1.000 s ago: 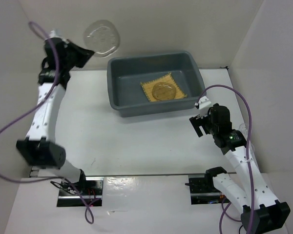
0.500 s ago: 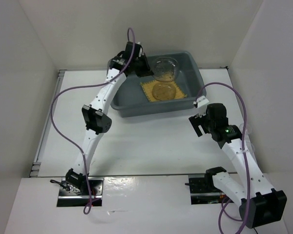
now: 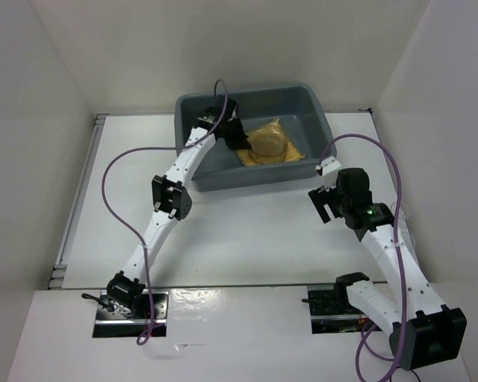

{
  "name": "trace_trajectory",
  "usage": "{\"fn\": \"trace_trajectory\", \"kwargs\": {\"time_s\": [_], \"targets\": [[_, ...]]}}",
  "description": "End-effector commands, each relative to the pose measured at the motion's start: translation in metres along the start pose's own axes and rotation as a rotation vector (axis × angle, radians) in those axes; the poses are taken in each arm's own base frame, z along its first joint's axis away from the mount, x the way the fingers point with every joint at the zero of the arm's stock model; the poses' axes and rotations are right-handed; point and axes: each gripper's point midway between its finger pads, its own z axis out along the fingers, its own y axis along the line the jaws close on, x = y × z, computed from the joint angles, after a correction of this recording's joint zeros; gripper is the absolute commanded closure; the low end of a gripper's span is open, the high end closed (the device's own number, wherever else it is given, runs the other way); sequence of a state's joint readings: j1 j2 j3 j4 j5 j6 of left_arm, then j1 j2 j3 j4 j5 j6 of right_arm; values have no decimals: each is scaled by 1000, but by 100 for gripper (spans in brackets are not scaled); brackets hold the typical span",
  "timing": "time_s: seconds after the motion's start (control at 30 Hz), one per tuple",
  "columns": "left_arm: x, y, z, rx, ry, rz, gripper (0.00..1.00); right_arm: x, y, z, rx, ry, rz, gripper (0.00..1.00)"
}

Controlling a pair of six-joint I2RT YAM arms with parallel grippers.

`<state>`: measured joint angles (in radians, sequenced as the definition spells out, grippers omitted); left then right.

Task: Place the mixed dishes into the plastic bin

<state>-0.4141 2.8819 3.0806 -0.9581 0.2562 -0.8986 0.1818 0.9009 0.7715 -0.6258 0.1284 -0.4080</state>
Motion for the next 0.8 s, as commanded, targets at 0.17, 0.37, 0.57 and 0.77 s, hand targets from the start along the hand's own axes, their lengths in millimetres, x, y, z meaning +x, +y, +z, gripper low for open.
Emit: {"fn": "trace_trajectory", "kwargs": {"time_s": [0.17,0.37,0.57,0.77], "targets": [[18,14,6,-65,41,-35,91,-8,-6,-1,27,-24,26,3],[11,1,-14,-53,22,-20,39,-8,-6,-1,27,-24,26,3],[-18,-38,-80,-5,-88,58,0,-2,-15,3,60,2,64,3],[-12,-56,-155,-94,-167,194,0,5,-38,-2,147,11,134,16]]}}
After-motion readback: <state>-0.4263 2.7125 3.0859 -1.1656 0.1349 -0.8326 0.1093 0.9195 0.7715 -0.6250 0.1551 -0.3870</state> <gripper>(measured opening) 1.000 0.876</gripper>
